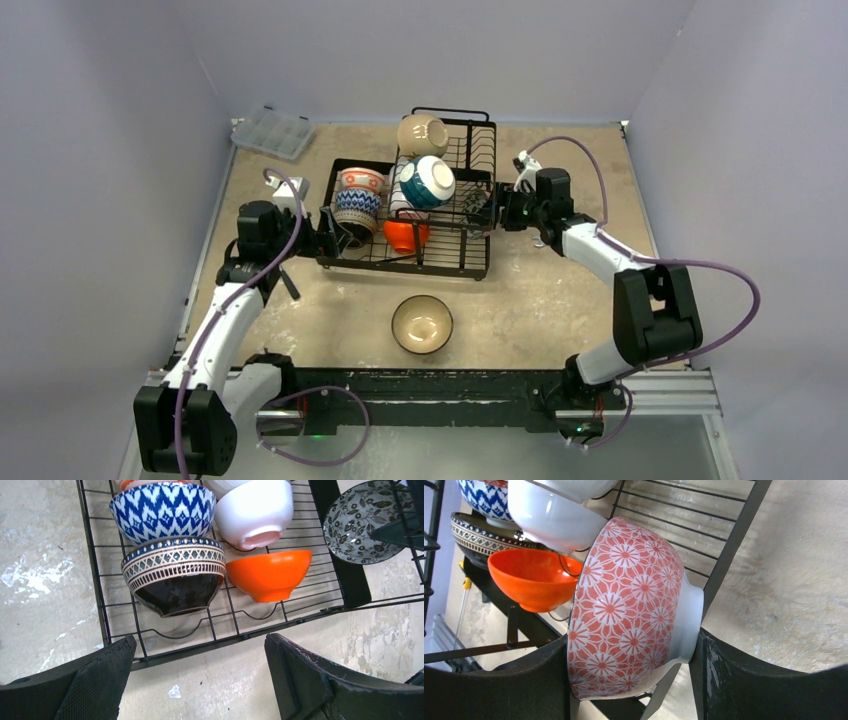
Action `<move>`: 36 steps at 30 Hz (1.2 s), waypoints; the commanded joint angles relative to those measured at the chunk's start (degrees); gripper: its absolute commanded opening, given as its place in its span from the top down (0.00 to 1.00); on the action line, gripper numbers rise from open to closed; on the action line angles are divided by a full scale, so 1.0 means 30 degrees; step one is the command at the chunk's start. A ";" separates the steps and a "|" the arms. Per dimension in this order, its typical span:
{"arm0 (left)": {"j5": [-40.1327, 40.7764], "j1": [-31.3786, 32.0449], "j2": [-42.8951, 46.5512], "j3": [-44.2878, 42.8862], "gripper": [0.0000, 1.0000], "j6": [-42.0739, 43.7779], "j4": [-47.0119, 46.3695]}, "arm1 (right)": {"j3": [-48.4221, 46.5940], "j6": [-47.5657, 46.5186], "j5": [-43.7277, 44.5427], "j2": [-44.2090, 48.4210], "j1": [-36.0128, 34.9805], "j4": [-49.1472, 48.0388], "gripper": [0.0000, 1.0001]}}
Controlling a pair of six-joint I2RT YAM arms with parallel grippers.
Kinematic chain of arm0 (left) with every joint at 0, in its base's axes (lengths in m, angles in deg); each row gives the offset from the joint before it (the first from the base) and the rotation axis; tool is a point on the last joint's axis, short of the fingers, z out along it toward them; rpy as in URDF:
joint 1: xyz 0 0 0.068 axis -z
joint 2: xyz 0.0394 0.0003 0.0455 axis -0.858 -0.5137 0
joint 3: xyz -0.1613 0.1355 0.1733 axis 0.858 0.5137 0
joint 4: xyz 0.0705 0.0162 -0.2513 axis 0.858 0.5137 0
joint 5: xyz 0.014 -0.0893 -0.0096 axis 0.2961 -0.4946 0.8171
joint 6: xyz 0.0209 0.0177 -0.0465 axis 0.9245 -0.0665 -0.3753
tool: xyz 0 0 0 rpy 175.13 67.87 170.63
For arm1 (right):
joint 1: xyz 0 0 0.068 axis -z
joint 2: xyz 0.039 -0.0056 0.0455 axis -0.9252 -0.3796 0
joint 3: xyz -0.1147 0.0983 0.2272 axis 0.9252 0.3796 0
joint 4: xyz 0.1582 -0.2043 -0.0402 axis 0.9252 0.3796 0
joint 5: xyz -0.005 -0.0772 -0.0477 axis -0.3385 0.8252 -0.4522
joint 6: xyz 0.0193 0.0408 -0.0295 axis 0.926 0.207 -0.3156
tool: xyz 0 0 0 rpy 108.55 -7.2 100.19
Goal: Load the bowls into the dish rack
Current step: Turn the bowl upside down on the dish rack.
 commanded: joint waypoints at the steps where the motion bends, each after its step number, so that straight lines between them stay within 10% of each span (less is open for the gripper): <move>1: -0.0510 -0.0200 0.0459 0.0257 0.01 -0.0176 -0.1340 | 0.0049 -0.0662 0.0971 -0.0076 -0.0551 -0.3972 1.00; 36: -0.4522 0.0335 0.0786 0.1645 0.02 -0.1159 -0.5600 | 0.2793 0.7258 -0.3265 -0.0045 -0.0964 -0.8129 1.00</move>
